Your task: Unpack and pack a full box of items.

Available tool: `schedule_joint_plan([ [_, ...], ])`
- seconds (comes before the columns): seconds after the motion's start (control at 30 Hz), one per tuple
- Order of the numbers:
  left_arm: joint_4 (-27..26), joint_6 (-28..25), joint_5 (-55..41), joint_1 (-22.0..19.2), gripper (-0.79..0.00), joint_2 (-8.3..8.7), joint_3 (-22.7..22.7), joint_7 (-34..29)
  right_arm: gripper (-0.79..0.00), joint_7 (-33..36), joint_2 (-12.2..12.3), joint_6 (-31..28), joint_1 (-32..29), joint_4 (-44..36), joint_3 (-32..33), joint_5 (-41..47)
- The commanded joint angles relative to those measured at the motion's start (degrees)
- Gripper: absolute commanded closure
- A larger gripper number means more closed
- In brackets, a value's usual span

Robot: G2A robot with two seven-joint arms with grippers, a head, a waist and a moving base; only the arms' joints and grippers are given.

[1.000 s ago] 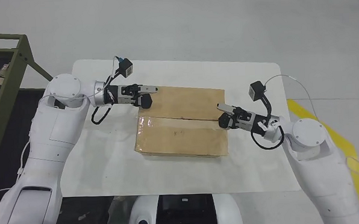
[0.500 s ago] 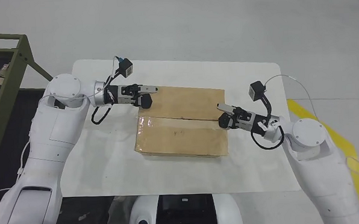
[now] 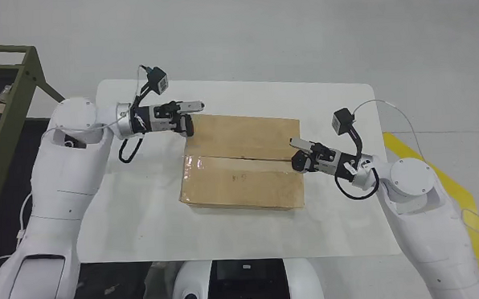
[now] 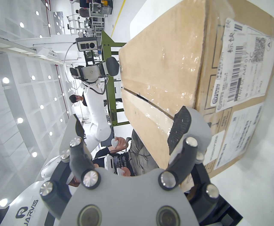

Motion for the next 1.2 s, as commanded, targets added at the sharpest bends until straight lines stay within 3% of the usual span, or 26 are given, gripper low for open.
schedule_joint_plan([
  [0.0,-2.18,0.54,-0.55,1.64,-0.785,0.37,-1.78,0.95,-0.785,0.00,0.00,0.00,0.00,0.00,0.00,0.00],
  [0.17,-9.30,2.73,-1.69,8.07,-0.785,1.37,-7.50,5.62,-0.785,0.00,0.00,0.00,0.00,0.00,0.00,0.00],
  [0.4,-19.76,3.90,-1.34,21.87,-0.785,2.23,-16.03,15.98,-0.785,0.00,0.00,0.00,0.00,0.00,0.00,0.00],
  [0.63,-26.18,3.92,-3.85,34.87,-0.785,2.19,-23.60,24.56,-0.785,0.00,0.00,0.00,0.00,0.00,0.00,0.00],
  [0.8,-29.11,1.81,-4.74,42.20,-0.785,1.86,-26.60,28.01,-0.785,0.00,0.00,0.00,0.00,0.00,0.00,0.00],
  [1.03,-32.11,-2.04,-6.27,50.03,-0.785,1.04,-28.94,34.51,-0.785,0.00,0.00,0.00,0.00,0.00,0.00,0.00],
  [1.17,-32.84,-2.53,-6.84,50.87,-0.785,0.91,-29.15,34.95,-0.785,0.00,0.00,0.00,0.00,0.00,0.00,0.00],
])
